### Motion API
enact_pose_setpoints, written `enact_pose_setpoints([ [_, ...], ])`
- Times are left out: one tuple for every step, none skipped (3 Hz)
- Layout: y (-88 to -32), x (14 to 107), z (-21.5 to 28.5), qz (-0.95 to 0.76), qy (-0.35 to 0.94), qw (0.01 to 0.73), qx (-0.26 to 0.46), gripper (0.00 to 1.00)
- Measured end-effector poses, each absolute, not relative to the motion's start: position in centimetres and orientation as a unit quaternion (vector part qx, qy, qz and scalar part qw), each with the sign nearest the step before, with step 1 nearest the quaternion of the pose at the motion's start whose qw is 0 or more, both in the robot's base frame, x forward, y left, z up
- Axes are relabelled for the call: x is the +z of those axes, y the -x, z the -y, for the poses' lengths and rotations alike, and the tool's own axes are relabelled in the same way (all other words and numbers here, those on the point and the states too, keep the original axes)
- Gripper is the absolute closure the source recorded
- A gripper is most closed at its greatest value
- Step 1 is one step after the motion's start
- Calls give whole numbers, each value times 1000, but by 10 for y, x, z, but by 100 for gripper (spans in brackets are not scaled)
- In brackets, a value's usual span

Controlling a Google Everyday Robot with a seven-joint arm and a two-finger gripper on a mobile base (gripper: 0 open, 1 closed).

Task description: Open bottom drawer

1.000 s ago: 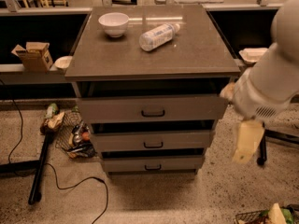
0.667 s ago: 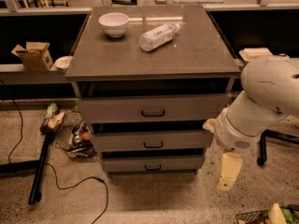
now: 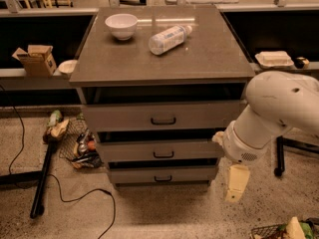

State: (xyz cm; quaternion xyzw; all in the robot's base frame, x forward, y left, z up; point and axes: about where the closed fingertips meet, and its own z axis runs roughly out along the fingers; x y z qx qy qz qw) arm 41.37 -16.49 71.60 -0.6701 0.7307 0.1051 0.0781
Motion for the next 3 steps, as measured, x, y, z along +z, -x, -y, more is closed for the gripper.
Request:
enact_pose_setpoints([
  [-424,640,170,-719,681,80,119,0],
  [-444,565,163,-699,691,120,141,0],
  [-461,503,151,-681,697,154,164,0],
])
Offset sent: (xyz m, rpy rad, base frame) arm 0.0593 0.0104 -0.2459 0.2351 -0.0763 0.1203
